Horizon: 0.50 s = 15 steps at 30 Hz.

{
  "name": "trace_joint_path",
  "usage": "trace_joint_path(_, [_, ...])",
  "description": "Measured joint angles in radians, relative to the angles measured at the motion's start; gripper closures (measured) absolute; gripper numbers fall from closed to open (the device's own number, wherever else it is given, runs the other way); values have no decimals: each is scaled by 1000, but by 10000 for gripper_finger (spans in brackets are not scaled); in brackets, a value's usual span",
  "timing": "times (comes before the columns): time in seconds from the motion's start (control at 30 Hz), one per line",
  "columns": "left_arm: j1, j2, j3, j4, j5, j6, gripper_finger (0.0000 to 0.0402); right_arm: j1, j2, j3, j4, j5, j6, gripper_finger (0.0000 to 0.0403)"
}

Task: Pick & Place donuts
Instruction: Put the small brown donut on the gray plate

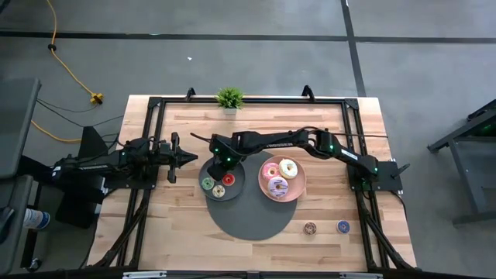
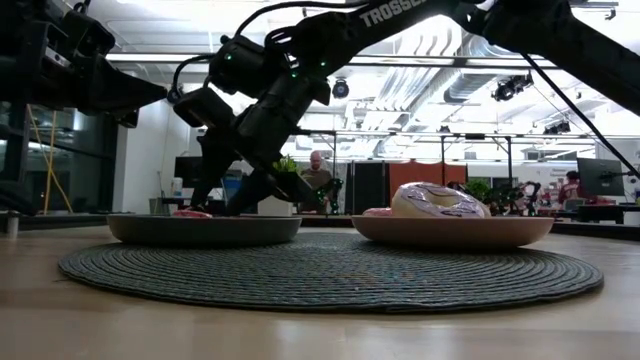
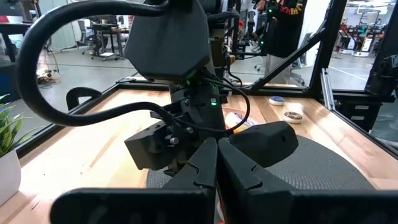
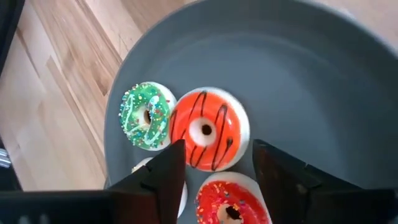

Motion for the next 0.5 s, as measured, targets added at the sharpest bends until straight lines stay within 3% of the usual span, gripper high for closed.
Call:
trace_joint_path(0.3, [0,0,0,0,0,0,399,-10,-13,0,-1,2,-50,197])
trace_joint_path(0.5, [0,0,0,0,0,0,399,-8,-49,2,-10,1,-207,196])
